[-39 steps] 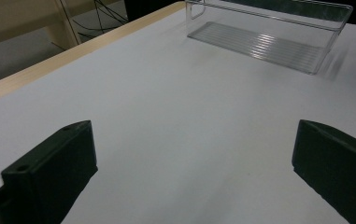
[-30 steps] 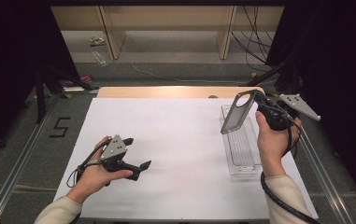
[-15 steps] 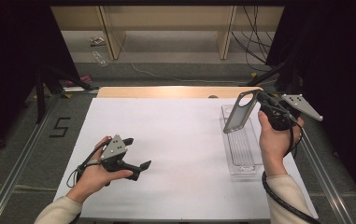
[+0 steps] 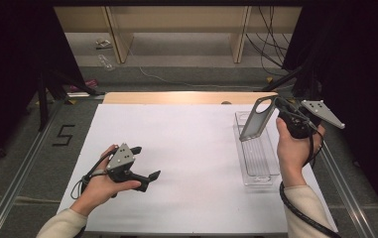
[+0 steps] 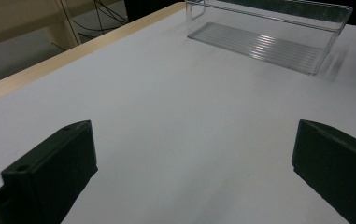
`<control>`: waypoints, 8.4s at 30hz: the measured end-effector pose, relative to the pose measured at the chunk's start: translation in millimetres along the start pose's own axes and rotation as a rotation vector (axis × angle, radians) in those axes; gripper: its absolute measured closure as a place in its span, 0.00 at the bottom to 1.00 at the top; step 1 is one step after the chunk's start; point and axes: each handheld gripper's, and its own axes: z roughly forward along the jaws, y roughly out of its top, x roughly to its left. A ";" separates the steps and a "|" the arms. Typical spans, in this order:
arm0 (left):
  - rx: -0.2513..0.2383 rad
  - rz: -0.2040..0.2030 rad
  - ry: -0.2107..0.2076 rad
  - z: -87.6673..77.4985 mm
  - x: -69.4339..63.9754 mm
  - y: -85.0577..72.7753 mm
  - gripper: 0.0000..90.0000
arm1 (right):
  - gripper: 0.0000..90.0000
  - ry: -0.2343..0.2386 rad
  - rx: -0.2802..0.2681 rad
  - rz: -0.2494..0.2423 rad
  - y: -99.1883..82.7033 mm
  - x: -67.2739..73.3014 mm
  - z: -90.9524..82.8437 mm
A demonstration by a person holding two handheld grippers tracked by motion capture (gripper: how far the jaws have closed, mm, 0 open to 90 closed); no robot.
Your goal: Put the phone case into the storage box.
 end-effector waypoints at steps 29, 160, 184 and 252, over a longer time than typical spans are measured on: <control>0.000 -0.003 -0.001 -0.2 0.3 -0.3 0.00 | 0.97 -0.036 0.013 -0.022 -2.2 -8.7 3.7; 0.000 -0.012 -0.001 0.1 2.0 -1.4 0.00 | 0.97 -0.119 0.180 -0.098 13.3 -16.1 81.7; 0.002 -0.011 0.002 0.1 2.3 -1.5 0.00 | 0.97 -0.138 0.214 -0.097 12.6 -20.9 94.8; 0.001 -0.014 0.001 0.5 2.3 -1.5 0.00 | 0.97 -0.172 0.290 -0.105 2.4 -24.4 120.3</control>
